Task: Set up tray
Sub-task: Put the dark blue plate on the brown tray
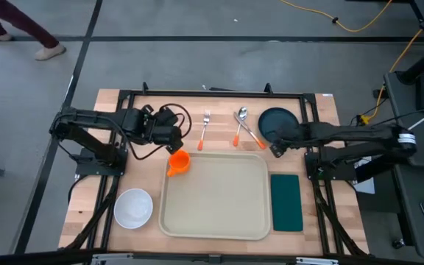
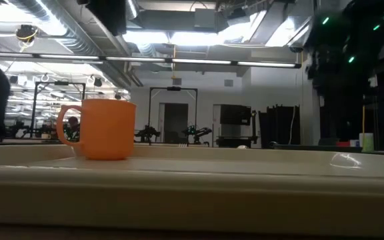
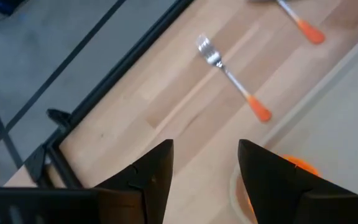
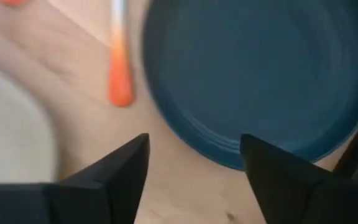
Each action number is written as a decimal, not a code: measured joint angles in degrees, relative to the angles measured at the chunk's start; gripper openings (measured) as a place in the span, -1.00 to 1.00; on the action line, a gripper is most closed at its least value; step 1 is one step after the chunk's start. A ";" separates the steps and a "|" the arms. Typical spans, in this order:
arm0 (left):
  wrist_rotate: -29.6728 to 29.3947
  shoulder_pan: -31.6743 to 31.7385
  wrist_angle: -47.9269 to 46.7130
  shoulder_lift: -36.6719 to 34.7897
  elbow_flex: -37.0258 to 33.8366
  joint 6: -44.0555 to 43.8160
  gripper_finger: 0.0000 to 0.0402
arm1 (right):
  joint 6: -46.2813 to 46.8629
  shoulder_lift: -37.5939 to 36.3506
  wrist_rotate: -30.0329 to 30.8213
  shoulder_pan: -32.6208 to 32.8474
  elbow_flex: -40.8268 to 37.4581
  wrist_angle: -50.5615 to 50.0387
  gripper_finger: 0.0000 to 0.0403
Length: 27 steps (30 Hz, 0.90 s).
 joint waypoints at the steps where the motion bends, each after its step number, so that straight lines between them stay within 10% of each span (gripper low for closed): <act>1: 0.02 0.26 0.65 0.00 0.00 0.57 -0.14 | -0.29 2.28 -0.10 -0.99 0.00 1.15 0.33; 12: 0.72 1.01 2.56 0.00 0.00 2.32 -0.15 | -10.81 20.85 -6.33 -6.21 1.70 9.90 0.35; 27: 1.82 0.96 6.66 0.02 0.00 3.54 -0.14 | -13.72 23.22 2.72 -6.79 1.79 11.11 -0.02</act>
